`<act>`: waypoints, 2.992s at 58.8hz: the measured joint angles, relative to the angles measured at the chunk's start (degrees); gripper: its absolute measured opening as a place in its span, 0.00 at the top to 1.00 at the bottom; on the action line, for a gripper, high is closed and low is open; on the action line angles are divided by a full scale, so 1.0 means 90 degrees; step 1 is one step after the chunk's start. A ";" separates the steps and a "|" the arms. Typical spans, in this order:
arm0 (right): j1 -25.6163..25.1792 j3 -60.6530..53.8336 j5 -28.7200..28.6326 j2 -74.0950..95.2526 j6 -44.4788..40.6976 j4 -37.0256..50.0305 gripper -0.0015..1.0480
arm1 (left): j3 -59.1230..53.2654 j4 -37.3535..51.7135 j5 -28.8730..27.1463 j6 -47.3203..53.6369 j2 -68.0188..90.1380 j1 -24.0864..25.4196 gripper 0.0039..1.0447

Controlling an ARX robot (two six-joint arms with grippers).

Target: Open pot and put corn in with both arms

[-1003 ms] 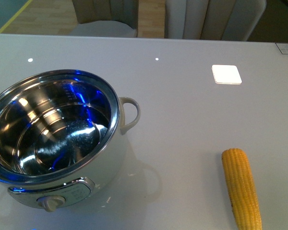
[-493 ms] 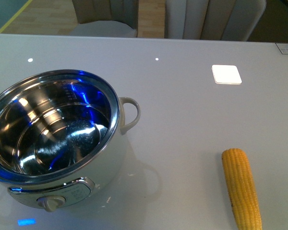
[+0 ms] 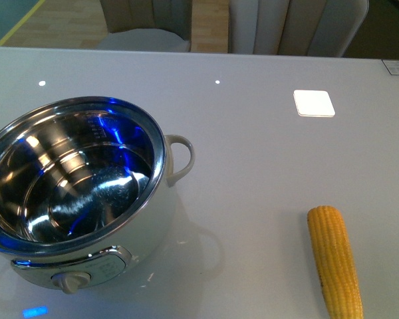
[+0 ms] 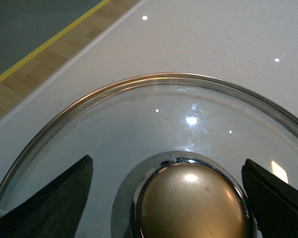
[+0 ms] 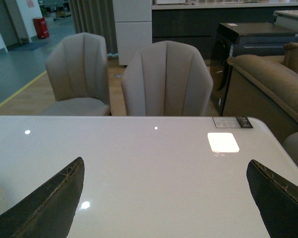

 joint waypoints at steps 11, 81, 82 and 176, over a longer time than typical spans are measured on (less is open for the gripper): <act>0.0000 0.0000 0.0000 0.0000 0.0000 0.0000 0.08 | -0.0418 -0.0083 0.0095 -0.0175 -0.1047 -0.0097 0.07; 0.0000 0.0000 0.0000 -0.0002 0.0000 0.0000 0.08 | -0.5022 -0.2268 0.0593 -0.0413 -1.0025 -0.2331 0.97; 0.0000 0.0000 0.0000 -0.0002 0.0000 0.0000 0.08 | -0.5049 -0.2351 0.0559 -0.0410 -1.0137 -0.2373 0.97; 0.0000 0.0000 0.0000 -0.0002 0.0000 0.0000 0.08 | -0.5348 -0.8128 -0.0554 -0.0401 -1.6361 -0.3495 0.97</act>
